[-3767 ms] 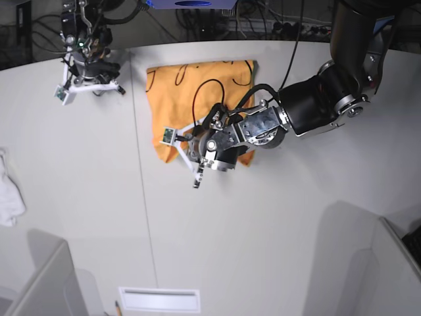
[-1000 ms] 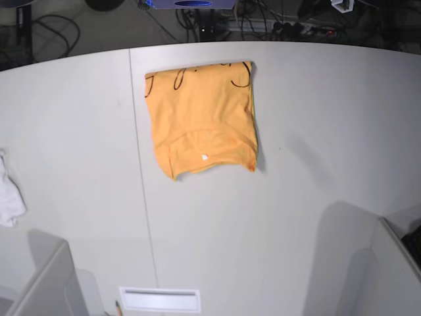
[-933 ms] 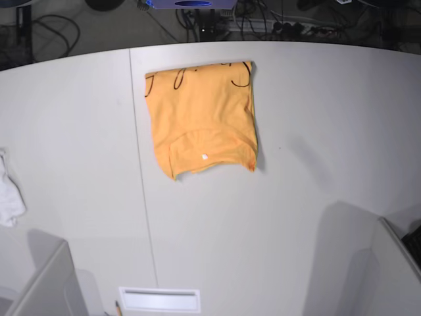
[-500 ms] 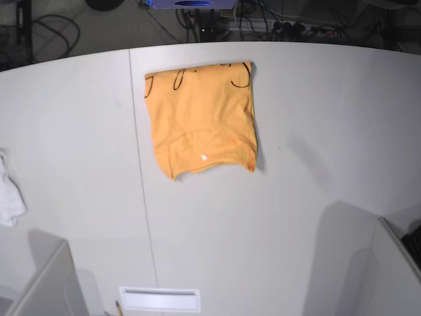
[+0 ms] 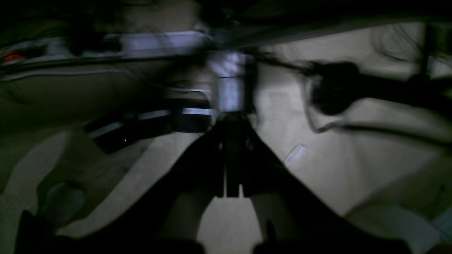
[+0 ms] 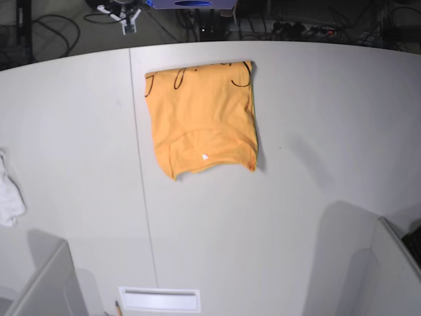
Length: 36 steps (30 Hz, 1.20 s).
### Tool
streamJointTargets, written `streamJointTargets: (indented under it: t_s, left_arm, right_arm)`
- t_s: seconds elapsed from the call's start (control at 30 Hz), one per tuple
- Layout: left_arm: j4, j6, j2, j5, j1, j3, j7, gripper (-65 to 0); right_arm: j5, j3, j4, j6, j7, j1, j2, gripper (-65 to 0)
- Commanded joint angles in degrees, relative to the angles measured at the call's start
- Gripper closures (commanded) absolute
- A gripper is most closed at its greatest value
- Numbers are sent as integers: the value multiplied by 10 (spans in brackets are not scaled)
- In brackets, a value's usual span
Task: Fold the T-shirt properly
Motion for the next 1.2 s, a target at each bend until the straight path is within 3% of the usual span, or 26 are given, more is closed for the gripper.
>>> streamJointTargets:
  t_s: [0.0,0.13,0.33,0.8,1.17]
  left_arm:
    - [-2,13,-11,-6,4,0,7,0]
    - [-2,46,-12,-6,3,0,19,0]
    - [-2,46,-13,-6,0,-1,18,0]
    - [-3,46,23,-6,-32,1,21,0]
    - [-3,46,23,-6,-35,1,21,0]
  right_arm:
    - [3,-1,-4,-6,-15,-5,9,0]
    - [3,-1,0,-6,-61,0,14,0]
    - [4,2,0,-6,-33,-6,5,0]
    - [5,2,-4,-6,-35,2,-10,0]
    - [4,2,-4,-6,-36,2,-22,0]
